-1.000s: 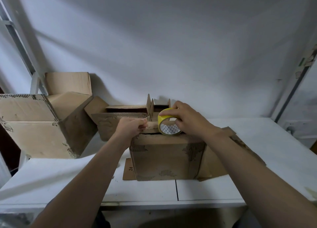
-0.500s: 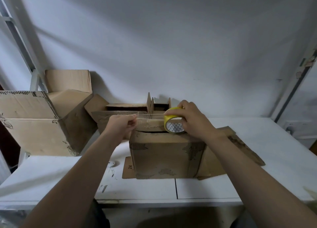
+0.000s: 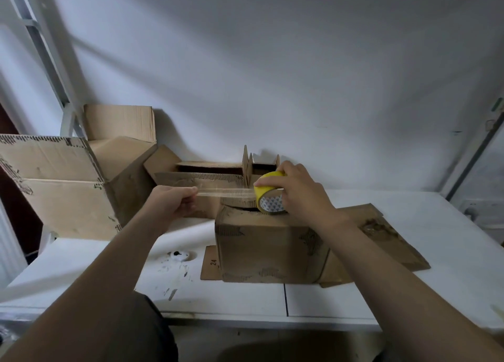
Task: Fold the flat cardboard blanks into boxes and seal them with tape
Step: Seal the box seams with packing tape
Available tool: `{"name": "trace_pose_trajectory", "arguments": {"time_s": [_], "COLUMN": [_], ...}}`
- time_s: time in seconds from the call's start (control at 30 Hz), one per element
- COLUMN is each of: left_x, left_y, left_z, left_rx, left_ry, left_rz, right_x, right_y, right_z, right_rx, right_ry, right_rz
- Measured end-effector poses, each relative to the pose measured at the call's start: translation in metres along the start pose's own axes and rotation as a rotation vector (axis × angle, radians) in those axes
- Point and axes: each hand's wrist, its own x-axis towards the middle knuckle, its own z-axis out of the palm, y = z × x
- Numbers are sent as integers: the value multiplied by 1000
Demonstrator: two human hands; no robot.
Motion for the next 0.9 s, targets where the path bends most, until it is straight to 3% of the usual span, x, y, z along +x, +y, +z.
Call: {"name": "trace_pose_trajectory", "arguments": {"time_s": [0.6, 0.9], "left_x": [24, 45], "left_y": [-48, -69], "left_z": [-30, -27], "left_rx": [-43, -130], "left_ry": [-66, -98], "left_rz": [-65, -90], "right_x": [13, 19], "right_y": [-53, -70], "right_z": [12, 20], "right_rx": [-338, -392], "right_ry": [-10, -21], "right_rz": [-1, 77]}}
